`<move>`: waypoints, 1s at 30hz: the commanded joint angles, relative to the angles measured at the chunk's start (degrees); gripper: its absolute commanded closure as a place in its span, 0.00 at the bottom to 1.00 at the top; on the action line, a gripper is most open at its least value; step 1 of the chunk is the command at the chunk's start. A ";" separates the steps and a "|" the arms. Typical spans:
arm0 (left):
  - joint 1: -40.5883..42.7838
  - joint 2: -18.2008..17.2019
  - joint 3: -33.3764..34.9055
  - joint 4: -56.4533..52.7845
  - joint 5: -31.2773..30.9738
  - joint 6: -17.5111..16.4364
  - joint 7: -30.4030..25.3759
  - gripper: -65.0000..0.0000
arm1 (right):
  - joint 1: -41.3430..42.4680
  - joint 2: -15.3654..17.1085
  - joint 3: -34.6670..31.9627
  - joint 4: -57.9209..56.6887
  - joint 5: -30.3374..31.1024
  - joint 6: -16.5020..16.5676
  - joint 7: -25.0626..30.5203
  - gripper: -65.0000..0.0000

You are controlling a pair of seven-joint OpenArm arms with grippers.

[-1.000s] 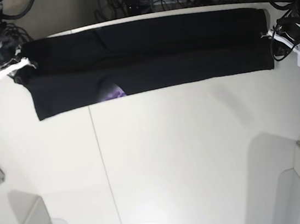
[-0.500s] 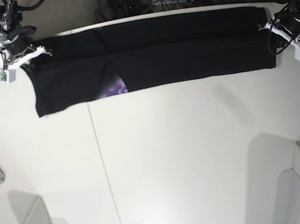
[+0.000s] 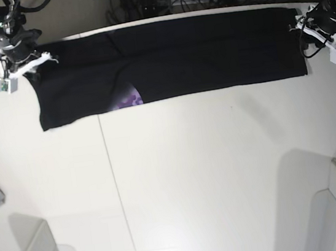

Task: Fold the T-shirt properly
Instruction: 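Lay the hem down at the collar edge and open both grippers, then move both grippers down to the ends of the folded strip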

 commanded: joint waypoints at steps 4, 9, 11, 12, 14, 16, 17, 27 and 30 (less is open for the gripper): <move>0.25 -0.99 -0.80 0.91 -0.18 -0.15 -0.84 0.32 | -1.14 -2.14 3.96 1.21 0.24 -0.34 1.07 0.52; 0.33 -0.72 -0.80 2.75 -0.62 -0.15 -0.84 0.32 | -0.70 -6.80 10.29 1.39 0.24 3.71 4.50 0.52; 0.16 0.33 -0.80 2.84 -0.62 -0.15 -0.84 0.35 | -1.14 -7.33 10.02 1.65 0.33 8.89 8.54 0.54; -0.02 1.04 -0.80 2.84 -0.62 -0.15 -0.84 0.42 | -1.31 -7.50 9.93 1.65 0.33 12.06 9.95 0.60; -0.19 2.09 -0.71 2.66 -0.53 -0.24 -0.84 0.67 | 0.09 -7.50 9.32 1.48 0.24 18.04 9.68 0.80; -0.46 3.50 -0.36 2.31 -0.18 -0.24 -1.01 1.00 | 2.56 -7.24 8.53 0.95 0.07 21.20 5.99 1.00; -1.07 4.11 -0.28 2.05 -0.18 -0.24 -1.01 1.00 | 4.14 -7.33 8.70 0.24 0.07 21.20 3.26 1.00; -4.24 7.89 6.67 -2.70 15.73 -0.15 -1.10 1.00 | 13.28 -7.59 8.88 -10.66 -9.08 21.02 -4.38 1.00; -6.43 9.56 8.78 -6.74 21.98 -0.15 -1.10 1.00 | 15.04 -7.68 8.97 -14.00 -12.94 21.02 -4.21 1.00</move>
